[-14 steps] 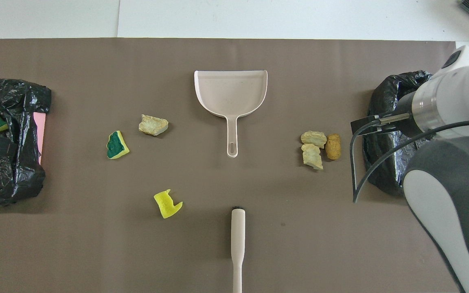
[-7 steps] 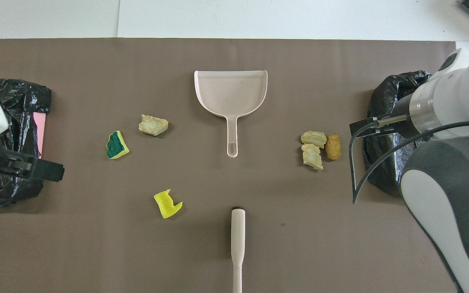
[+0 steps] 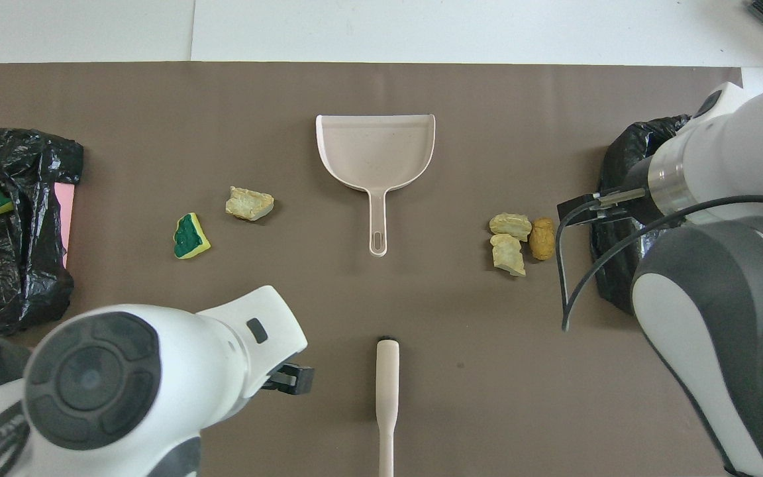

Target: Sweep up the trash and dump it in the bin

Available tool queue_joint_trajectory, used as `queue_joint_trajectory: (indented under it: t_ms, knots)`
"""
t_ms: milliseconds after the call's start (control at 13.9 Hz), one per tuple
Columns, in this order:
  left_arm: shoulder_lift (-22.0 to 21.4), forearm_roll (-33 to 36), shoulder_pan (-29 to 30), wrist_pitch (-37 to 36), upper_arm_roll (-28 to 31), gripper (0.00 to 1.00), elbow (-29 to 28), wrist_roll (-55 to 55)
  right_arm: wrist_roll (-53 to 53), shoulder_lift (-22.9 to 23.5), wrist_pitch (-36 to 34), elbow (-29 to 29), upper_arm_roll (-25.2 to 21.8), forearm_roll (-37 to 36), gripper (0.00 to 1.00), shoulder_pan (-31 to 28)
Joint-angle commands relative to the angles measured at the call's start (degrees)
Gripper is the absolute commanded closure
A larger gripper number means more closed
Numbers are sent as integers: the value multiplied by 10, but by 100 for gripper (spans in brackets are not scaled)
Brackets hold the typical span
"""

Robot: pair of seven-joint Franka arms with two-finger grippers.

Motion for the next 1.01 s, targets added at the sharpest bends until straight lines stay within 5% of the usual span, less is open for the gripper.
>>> queue_joint_trajectory:
  t_ms: [0,504,936]
  knots:
    - [-20,-16,-86,87,11,0,-86,-78,94,69,1,55,4,0,0,37]
    - [49,-16,-282,286,11,0,-194,-264,221,248,49,206,20,4,0,90]
    - [68,-16,-318,330,11,0,-228,-284,265,326,71,247,55,5,0,122]
